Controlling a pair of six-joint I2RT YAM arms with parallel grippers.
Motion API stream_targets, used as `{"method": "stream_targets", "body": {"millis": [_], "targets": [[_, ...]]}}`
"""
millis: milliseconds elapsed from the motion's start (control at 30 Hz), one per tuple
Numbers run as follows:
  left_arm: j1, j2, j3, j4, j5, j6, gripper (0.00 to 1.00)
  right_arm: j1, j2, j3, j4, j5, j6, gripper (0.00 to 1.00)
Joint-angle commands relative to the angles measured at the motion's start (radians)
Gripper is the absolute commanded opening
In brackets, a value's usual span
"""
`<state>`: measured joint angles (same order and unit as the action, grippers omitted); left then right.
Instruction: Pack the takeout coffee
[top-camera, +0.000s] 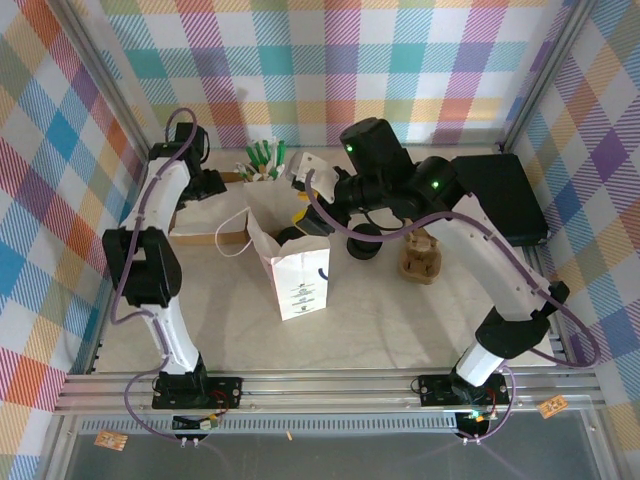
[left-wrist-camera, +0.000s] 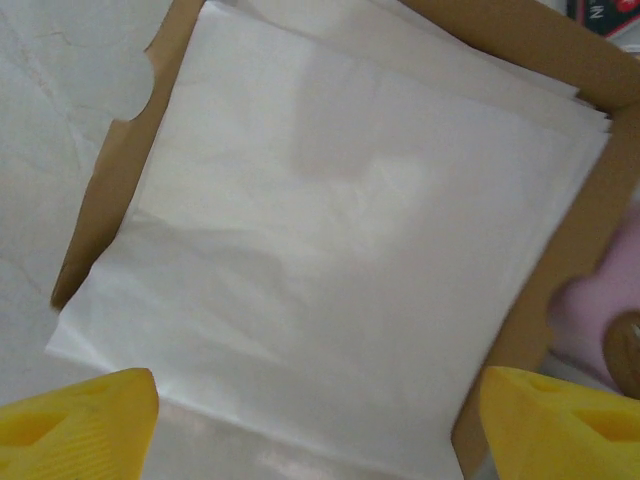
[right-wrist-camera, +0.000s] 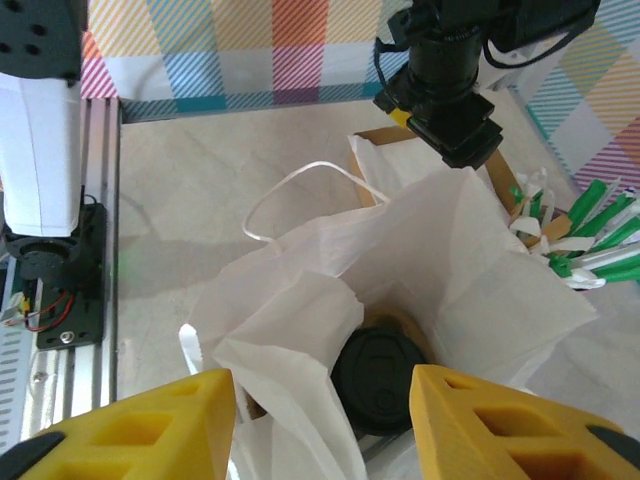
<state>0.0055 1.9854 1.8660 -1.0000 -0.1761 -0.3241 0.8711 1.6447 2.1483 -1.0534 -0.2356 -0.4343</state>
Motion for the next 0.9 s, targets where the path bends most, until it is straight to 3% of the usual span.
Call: {"method": "stream_targets", "body": {"millis": [0,367,467,867], "targets": [[0.019,0.093,0.098,-0.057,0.017,0.041,0.75,0.003,0.003,0.006,0.028,0.024,-0.024,0.51],[0.071,0.370,0.375,-0.188,0.112,0.062,0.59,-0.012,0.055,0.064,-0.017,0.082,-0.054,0.54],[0.075,0.403,0.396,-0.206,0.126,0.068,0.55,-0.016,0.057,0.058,-0.019,0.089,-0.054,0.55],[0.077,0.465,0.392,-0.222,0.114,0.084,0.54,-0.021,0.065,0.044,-0.023,0.113,-0.061,0.58]]}}
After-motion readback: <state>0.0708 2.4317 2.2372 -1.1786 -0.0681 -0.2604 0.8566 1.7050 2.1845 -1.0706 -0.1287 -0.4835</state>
